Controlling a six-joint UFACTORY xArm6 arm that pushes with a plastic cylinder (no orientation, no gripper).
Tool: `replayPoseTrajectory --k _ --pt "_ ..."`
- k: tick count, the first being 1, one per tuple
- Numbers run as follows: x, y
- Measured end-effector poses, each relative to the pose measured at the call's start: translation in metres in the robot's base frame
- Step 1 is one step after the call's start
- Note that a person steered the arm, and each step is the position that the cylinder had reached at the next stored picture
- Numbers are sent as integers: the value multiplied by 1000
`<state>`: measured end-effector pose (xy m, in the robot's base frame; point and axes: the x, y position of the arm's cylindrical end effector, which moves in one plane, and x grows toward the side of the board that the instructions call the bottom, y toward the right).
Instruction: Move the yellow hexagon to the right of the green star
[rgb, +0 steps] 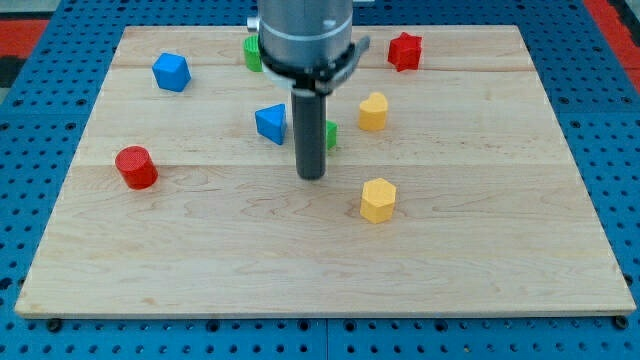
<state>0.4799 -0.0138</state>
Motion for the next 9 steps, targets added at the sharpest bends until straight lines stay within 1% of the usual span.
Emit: replayPoseTrajectory --k 1,2,3,4,5,7,9 --pt "47 10" --pt "67 57" --pt "53 74" --pt "45 60" --pt "24 64" --pt "18 107" --pt "6 81"
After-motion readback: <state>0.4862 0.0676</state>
